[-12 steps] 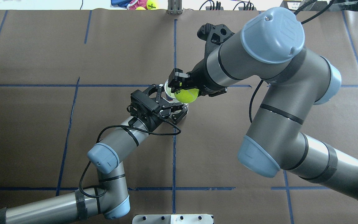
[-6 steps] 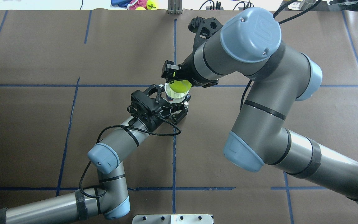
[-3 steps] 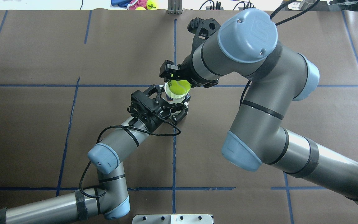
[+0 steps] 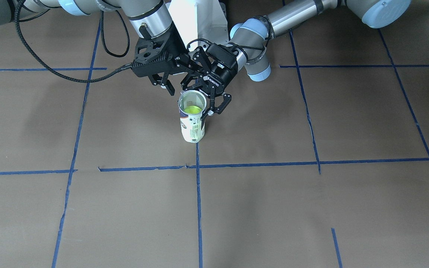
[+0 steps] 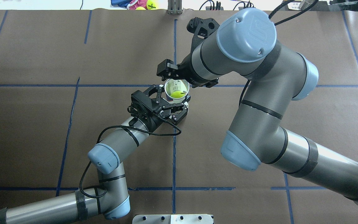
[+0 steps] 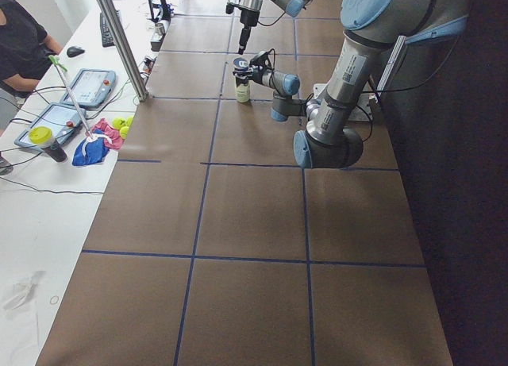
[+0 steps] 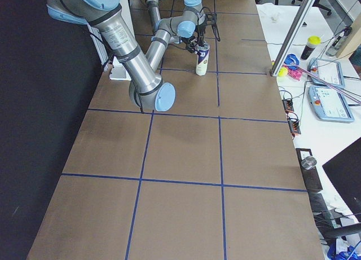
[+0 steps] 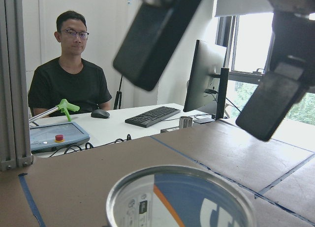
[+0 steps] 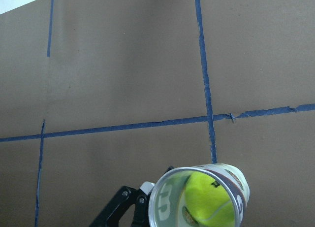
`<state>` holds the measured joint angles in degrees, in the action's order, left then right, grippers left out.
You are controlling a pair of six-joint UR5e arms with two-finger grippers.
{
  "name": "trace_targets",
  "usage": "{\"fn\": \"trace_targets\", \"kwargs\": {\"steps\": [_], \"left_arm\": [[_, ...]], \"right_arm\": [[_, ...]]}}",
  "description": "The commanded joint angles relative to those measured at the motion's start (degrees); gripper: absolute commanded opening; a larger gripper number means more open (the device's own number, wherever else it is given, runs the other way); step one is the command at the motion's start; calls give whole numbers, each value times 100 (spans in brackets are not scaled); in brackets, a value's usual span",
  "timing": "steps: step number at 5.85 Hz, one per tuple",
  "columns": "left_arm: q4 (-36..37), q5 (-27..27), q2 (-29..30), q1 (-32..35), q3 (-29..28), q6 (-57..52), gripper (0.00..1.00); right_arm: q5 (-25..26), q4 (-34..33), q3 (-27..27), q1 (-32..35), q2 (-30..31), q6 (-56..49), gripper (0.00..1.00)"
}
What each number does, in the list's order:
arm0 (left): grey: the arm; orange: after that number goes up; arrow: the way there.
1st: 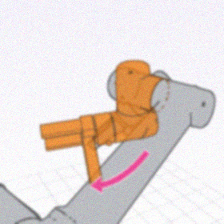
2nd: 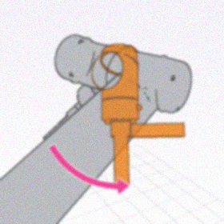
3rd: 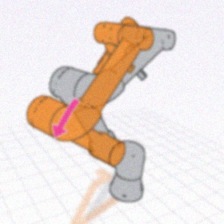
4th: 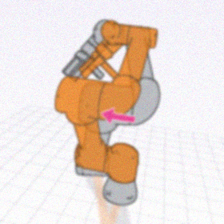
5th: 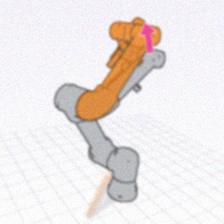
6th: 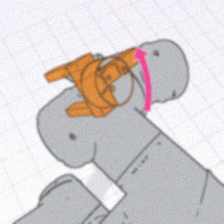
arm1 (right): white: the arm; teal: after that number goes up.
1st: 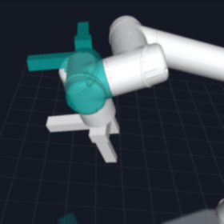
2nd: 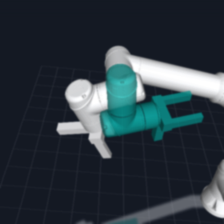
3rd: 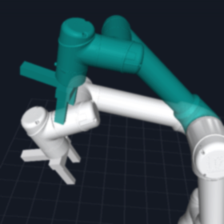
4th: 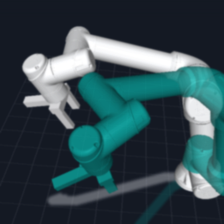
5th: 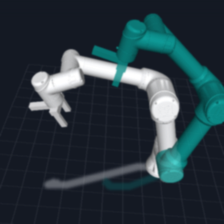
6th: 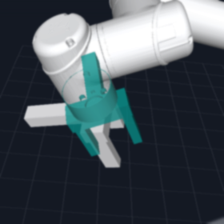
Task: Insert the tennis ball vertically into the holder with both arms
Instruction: 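Push the ball into the can, open and lift the right gripper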
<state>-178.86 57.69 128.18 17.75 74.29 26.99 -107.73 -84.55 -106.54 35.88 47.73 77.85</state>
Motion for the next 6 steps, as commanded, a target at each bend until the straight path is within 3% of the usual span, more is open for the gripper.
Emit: {"fn": "trace_targets", "kwargs": {"steps": [1,3,4,6], "left_arm": [[0,6,5,9,32,0,89],[-9,14,-3,18,233,0,99],[0,15,-3,18,339,0,99],[35,6,-47,35,795,8,100]], "right_arm": [[-11,9,-24,51,8,-50,99],[-491,-9,-42,488,78,-120,100],[-1243,-18,-77,1013,209,-303,100],[-2222,-9,-121,1954,700,-1056,100]]}}
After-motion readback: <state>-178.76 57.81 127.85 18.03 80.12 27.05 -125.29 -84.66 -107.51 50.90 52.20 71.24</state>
